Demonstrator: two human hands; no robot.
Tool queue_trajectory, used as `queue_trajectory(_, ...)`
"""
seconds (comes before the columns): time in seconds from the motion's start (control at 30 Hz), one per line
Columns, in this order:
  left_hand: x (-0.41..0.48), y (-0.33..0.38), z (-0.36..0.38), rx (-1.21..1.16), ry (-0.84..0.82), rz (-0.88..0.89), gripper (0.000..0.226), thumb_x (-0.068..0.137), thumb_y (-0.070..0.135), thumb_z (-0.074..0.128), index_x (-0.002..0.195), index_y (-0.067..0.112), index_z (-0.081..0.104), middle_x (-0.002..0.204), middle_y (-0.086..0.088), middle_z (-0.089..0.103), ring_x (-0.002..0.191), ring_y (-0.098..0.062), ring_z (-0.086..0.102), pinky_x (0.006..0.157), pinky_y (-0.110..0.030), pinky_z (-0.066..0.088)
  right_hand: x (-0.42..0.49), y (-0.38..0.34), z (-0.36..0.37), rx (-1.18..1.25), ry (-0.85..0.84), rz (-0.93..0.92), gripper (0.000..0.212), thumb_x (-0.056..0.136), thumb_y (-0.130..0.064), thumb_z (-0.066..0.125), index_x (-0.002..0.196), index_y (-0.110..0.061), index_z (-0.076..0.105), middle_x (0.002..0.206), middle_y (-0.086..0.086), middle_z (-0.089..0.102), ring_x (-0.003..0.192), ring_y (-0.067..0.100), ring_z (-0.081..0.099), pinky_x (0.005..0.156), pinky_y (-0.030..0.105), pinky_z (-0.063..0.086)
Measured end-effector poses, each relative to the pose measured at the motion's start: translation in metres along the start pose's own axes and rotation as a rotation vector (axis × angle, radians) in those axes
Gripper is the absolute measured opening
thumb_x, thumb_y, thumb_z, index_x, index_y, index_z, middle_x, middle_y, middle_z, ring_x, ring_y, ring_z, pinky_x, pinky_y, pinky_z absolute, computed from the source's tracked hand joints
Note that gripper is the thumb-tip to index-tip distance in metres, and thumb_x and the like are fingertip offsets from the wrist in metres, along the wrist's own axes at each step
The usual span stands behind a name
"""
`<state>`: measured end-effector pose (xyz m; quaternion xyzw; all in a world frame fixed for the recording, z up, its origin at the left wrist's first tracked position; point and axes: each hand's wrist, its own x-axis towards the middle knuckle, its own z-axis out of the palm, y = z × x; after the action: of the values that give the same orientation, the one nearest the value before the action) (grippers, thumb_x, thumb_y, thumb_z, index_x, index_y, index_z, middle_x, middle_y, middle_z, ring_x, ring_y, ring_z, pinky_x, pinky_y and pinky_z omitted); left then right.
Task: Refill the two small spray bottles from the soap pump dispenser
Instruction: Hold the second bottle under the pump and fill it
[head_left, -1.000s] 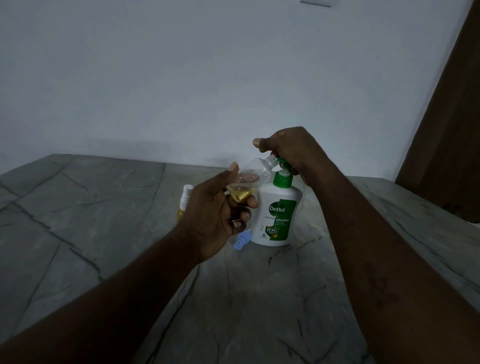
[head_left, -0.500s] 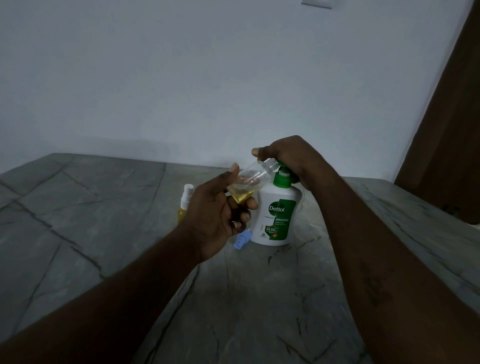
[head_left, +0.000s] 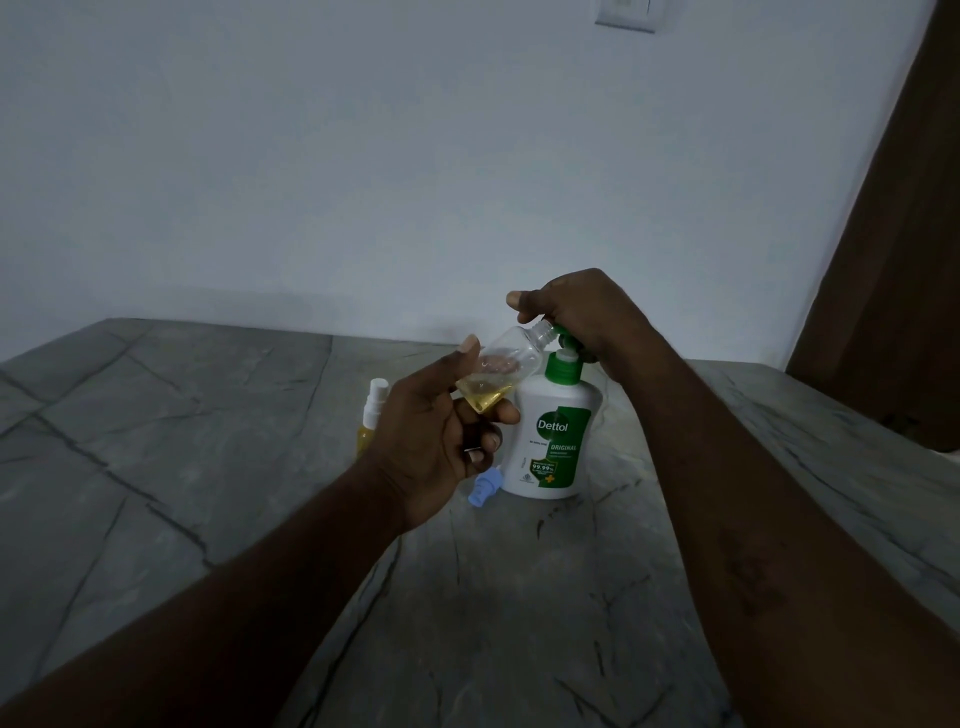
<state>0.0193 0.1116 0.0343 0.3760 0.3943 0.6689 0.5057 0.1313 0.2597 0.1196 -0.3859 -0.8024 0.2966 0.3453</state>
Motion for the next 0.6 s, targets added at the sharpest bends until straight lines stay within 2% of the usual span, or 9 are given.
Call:
queue_trajectory(0.17, 0.000, -0.001, -0.001, 0.000, 0.012, -0.011, 0.059, 0.093, 0.053, 0.052, 0.127, 0.007, 0.065, 0.073, -0.007, 0.063, 0.054, -0.014, 0.048, 0.051, -0.026, 0.032, 0.003, 0.007, 0.005, 0.022, -0.035, 0.075, 0.030, 0.079, -0.049, 0.081, 0.076, -0.019, 0.077, 0.071, -0.002, 0.061, 0.059, 0.014, 0.052, 0.053, 0.026, 0.039)
queue_trajectory(0.27, 0.000, -0.001, -0.002, 0.000, 0.014, -0.013, 0.061, 0.091, 0.054, 0.053, 0.130, 0.007, 0.063, 0.073, -0.008, 0.063, 0.055, -0.014, 0.049, 0.050, -0.025, 0.034, 0.004, 0.009, 0.006, 0.047, -0.044, 0.093, 0.027, 0.078, -0.046, 0.082, 0.072, -0.020, 0.075, 0.077, 0.000, 0.066, 0.062, 0.014, 0.055, 0.058, 0.028, 0.041)
queue_trajectory(0.37, 0.001, -0.003, -0.002, -0.005, 0.012, -0.012, 0.062, 0.091, 0.054, 0.054, 0.130, 0.007, 0.063, 0.074, -0.008, 0.063, 0.055, -0.014, 0.049, 0.050, -0.025, 0.035, 0.004, 0.010, 0.007, 0.050, -0.042, 0.076, 0.027, 0.079, -0.045, 0.081, 0.075, -0.019, 0.077, 0.086, 0.003, 0.071, 0.066, 0.015, 0.058, 0.060, 0.029, 0.042)
queue_trajectory(0.5, 0.002, -0.002, -0.002, -0.002, 0.006, -0.010, 0.064, 0.088, 0.055, 0.055, 0.130, 0.008, 0.063, 0.075, -0.008, 0.063, 0.056, -0.015, 0.050, 0.050, -0.025, 0.036, 0.002, 0.005, 0.006, -0.015, -0.015, 0.006, 0.033, 0.087, -0.047, 0.075, 0.085, -0.014, 0.080, 0.077, -0.004, 0.065, 0.066, 0.012, 0.055, 0.064, 0.028, 0.042)
queue_trajectory(0.6, 0.000, -0.001, -0.001, 0.004, -0.010, -0.004, 0.064, 0.084, 0.056, 0.054, 0.127, 0.009, 0.064, 0.075, -0.007, 0.064, 0.056, -0.014, 0.049, 0.051, -0.025, 0.035, 0.002, -0.002, 0.002, -0.049, 0.022, -0.062, 0.038, 0.091, -0.046, 0.072, 0.091, -0.010, 0.081, 0.079, 0.000, 0.066, 0.071, 0.016, 0.056, 0.072, 0.031, 0.045)
